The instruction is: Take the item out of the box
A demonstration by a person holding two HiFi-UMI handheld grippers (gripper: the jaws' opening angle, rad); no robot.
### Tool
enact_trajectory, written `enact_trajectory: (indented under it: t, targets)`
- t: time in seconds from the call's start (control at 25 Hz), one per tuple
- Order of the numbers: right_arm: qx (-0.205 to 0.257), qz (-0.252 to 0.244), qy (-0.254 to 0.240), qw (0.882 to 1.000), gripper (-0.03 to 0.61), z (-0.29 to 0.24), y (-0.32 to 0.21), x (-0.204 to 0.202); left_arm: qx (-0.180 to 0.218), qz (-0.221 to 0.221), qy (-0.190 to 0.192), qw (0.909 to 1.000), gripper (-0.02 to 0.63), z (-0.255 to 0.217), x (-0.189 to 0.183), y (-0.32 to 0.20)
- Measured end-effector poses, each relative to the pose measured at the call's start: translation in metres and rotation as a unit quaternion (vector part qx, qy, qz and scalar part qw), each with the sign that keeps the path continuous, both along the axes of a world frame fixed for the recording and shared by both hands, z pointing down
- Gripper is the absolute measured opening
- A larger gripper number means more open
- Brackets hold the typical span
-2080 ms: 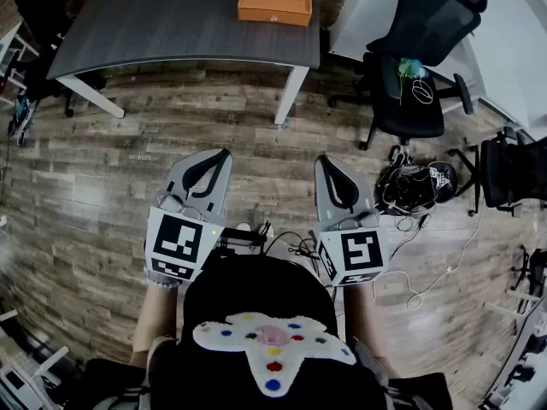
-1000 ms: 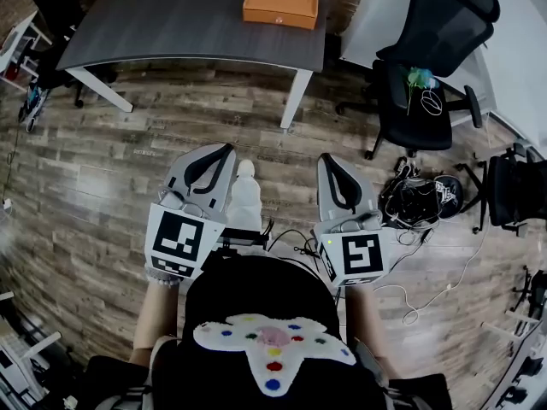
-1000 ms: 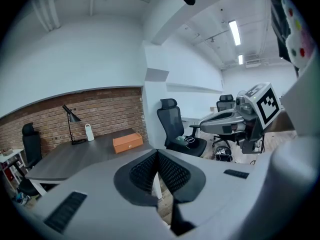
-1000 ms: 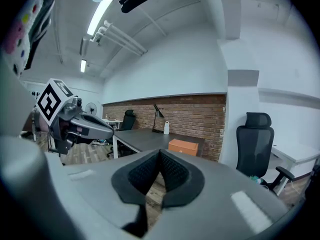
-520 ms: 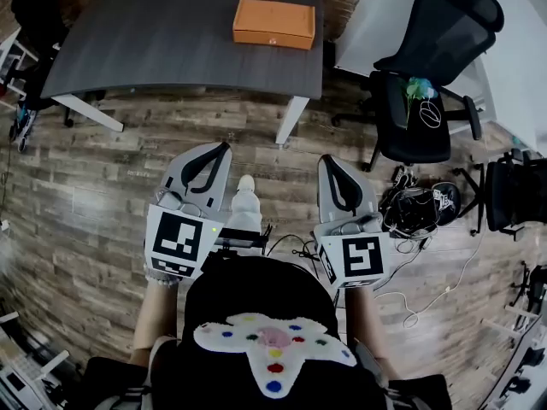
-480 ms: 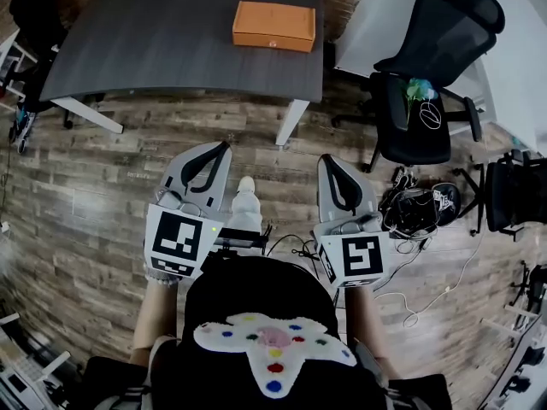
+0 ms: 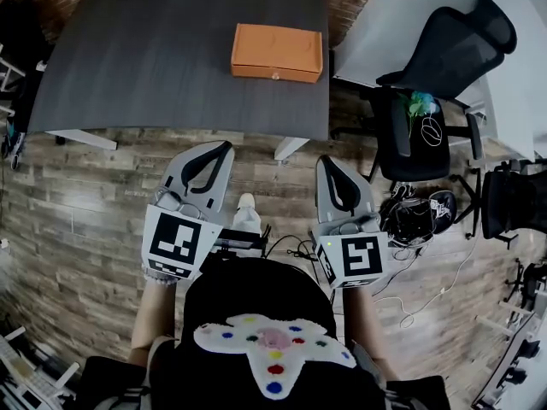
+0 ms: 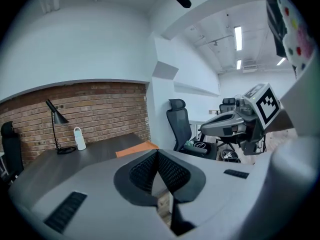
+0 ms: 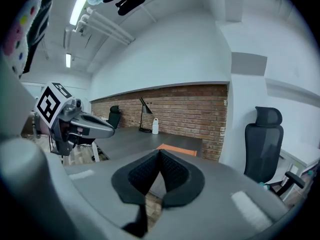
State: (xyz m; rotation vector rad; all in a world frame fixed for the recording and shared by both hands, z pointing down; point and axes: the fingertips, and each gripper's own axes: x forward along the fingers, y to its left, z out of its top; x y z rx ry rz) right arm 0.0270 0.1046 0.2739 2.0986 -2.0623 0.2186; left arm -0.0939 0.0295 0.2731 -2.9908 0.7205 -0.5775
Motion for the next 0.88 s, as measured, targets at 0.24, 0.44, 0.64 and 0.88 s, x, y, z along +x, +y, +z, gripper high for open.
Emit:
enact_trajectory:
  t: [0.24, 0.44, 0.64, 0.88]
  targets:
    - [-0.013, 0.008, 0.001, 1.0, 0.009, 0.008, -0.053, 0.017, -0.012, 0.015, 0.005, 0.9998, 0.005, 0.007, 0.018, -0.05]
    - [-0.026, 0.008, -0.002, 1.0, 0.009, 0.018, -0.083, 0.021, -0.022, 0.023, 0.008, 0.9995, 0.005, 0.013, 0.026, -0.075]
    - [-0.033, -0.005, -0.002, 0.999, 0.009, 0.022, -0.097, 0.025, -0.026, 0.015, 0.005, 0.9995, 0.005, 0.02, 0.036, -0.087]
    - [-0.043, -0.029, -0.003, 0.999, 0.009, 0.026, -0.126, 0.041, -0.026, 0.0, 0.004, 0.9997, 0.005, 0.02, 0.054, -0.105]
